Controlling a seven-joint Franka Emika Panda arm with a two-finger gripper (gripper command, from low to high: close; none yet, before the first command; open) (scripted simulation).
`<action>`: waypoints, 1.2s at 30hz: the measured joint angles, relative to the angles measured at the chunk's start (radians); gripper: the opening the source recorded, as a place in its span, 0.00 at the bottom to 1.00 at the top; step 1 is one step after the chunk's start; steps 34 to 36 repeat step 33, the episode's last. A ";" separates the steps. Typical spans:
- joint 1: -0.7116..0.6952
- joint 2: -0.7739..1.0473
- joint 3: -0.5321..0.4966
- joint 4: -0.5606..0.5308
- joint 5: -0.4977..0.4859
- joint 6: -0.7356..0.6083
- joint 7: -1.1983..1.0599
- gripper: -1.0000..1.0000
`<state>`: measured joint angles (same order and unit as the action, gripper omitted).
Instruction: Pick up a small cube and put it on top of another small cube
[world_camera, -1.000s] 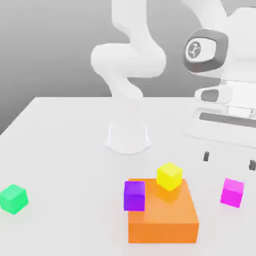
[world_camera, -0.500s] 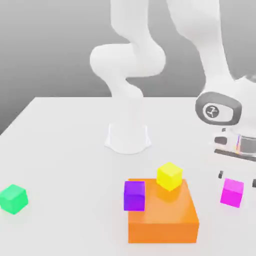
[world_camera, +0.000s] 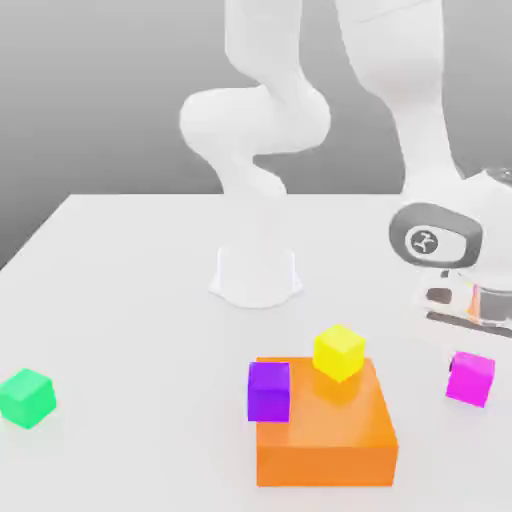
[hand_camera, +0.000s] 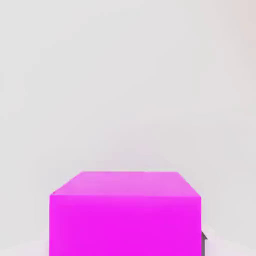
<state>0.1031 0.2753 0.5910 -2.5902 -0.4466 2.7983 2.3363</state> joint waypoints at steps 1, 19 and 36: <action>-0.020 -0.025 0.028 -0.008 0.038 -0.014 -0.028 0.00; -0.109 -0.588 -0.125 -0.202 0.522 -0.345 -0.428 0.00; -0.083 -0.576 -0.218 -0.312 0.659 -0.186 -0.533 1.00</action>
